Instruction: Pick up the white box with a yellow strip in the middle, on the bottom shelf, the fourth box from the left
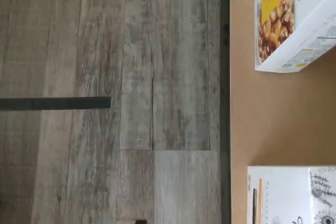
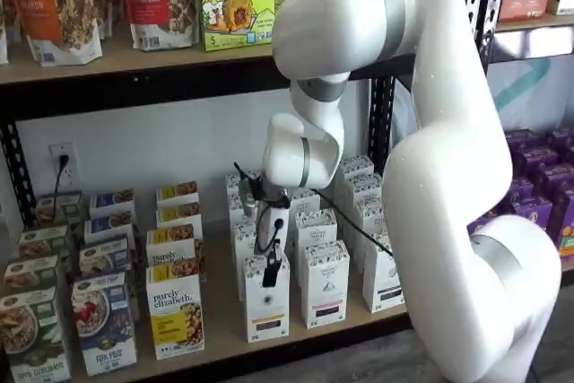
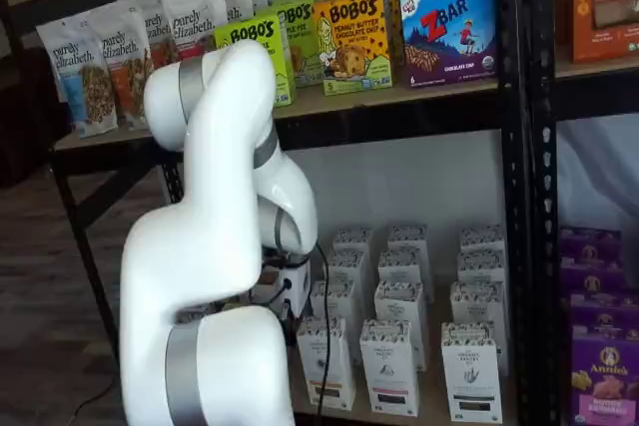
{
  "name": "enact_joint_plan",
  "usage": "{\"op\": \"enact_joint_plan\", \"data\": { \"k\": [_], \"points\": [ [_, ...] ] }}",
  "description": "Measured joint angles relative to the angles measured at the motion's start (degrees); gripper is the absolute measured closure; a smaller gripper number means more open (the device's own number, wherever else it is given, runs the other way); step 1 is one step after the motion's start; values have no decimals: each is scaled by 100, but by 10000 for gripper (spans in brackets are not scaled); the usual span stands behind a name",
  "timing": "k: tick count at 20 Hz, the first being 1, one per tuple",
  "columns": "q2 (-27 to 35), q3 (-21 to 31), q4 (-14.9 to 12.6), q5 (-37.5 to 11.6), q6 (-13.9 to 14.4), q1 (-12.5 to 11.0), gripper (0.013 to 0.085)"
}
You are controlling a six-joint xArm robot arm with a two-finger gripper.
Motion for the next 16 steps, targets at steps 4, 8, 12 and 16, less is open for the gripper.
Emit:
{"op": "enact_joint_plan", "data": {
  "k": [4,8,12,16],
  "points": [
    [209,-339,-493,524,318,-161,130],
    [371,-366,-261,149,40,-200,130],
    [530,-383,76,-335,-286,-189,130],
    [742,-572,188,-525,-429,-224,130]
  ]
}}
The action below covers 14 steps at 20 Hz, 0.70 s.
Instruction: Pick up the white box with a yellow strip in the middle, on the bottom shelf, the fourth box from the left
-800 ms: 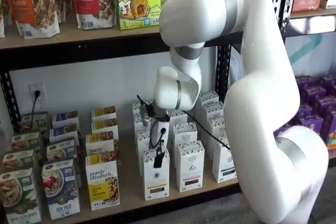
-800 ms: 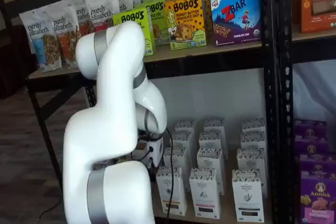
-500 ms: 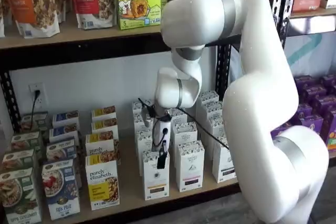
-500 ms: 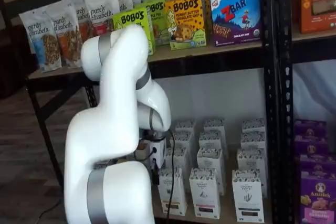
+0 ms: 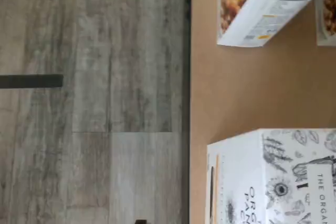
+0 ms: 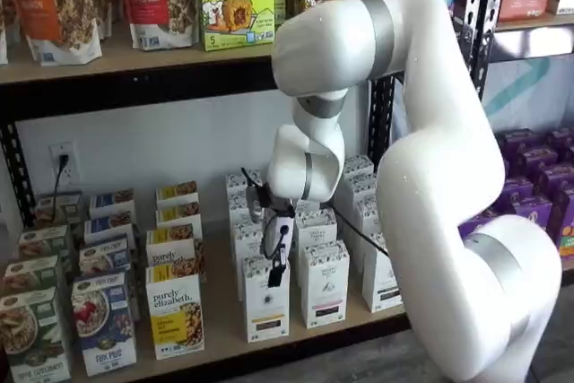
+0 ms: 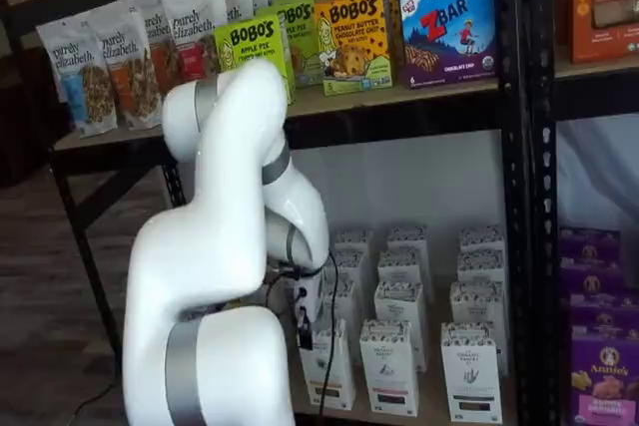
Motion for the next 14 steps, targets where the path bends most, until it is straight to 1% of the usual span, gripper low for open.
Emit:
{"op": "enact_joint_plan", "data": {
  "k": [2,14],
  "points": [
    [143,-193,-22,38,-8,-40,130],
    [807,-1173,-633,391,443,-197,130]
  ]
}}
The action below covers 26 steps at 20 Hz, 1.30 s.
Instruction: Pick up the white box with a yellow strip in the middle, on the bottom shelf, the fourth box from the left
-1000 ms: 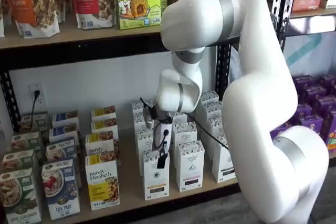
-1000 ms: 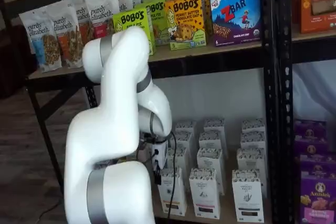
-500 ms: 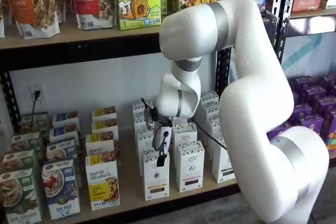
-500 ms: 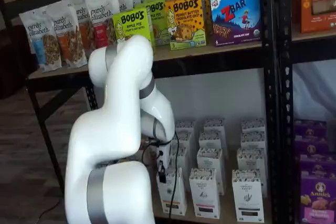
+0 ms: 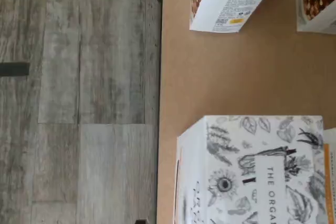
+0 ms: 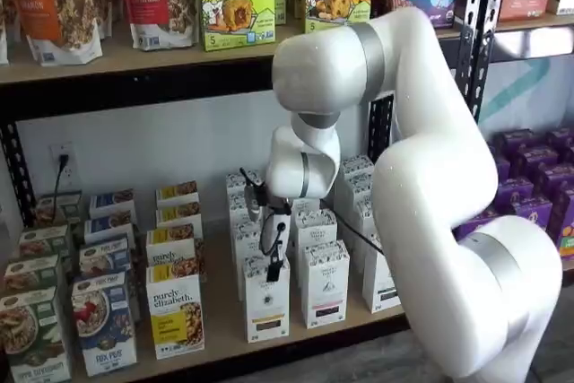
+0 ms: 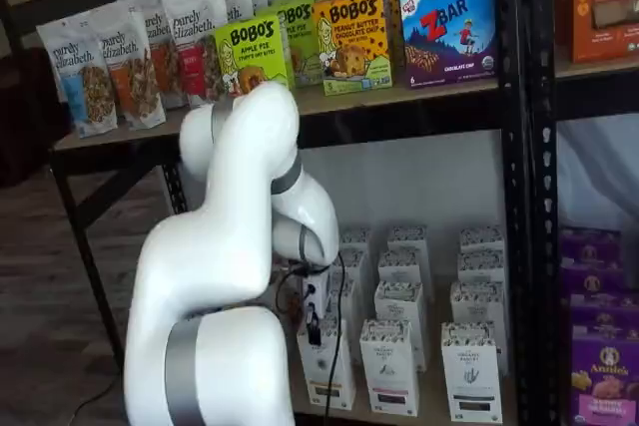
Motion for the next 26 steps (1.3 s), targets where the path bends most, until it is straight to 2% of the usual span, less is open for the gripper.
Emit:
{"op": "enact_joint_plan", "data": {
  "k": [6,10,15,19,26],
  "points": [
    [324,-494,-204,319,168,-44,130],
    [523,-761,-485,490,422,-47,130],
    [706,-969,-600,553,545,-25,130],
    [823,-1059,-813,490,748,-3,130],
    [850,-1003,-719,313,629,-30,130]
  ]
}}
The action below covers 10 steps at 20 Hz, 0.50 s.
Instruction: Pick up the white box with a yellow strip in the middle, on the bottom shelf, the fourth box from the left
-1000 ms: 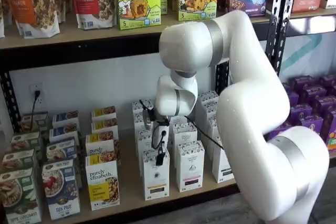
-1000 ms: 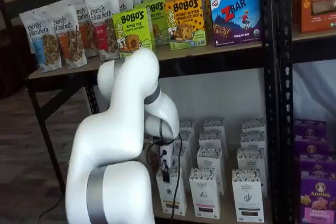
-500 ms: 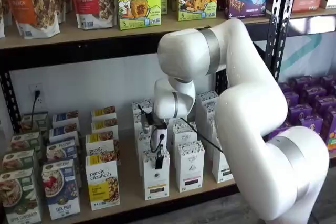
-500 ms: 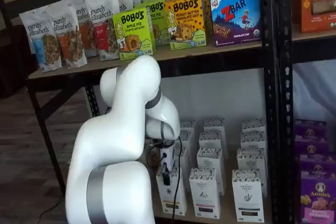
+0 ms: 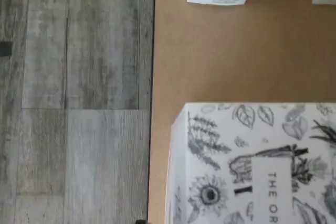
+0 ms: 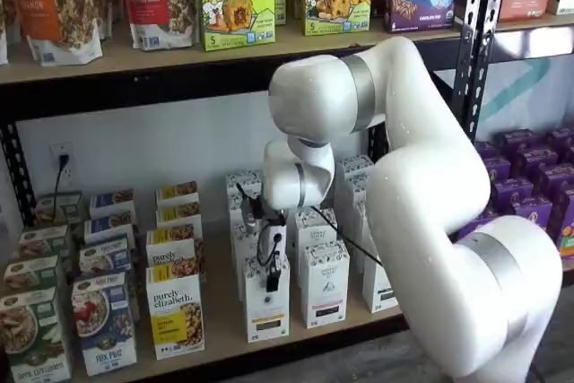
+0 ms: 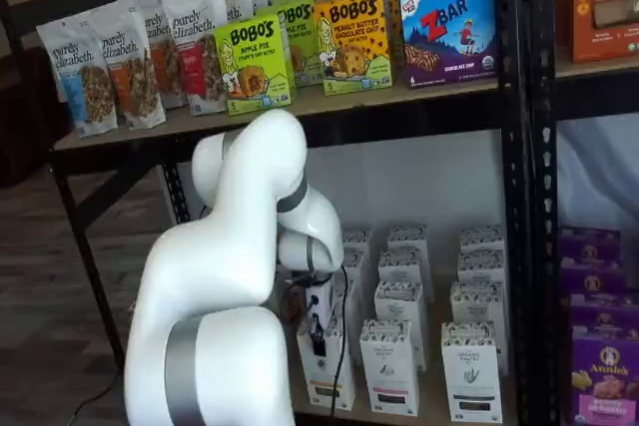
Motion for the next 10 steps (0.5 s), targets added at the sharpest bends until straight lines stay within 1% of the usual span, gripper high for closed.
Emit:
{"op": "enact_joint_plan", "data": {
  "k": [3,6,8,9,10],
  "points": [
    [-18,2,-15,65,-22,-39,130],
    [-41,51,13,5,-68,-57,130],
    [-51,84,4,-47,-75,-66,210],
    [-51,82,19,-28,-93,-71,210],
    [-53,69,47,22,-124,-81,250]
  ]
}}
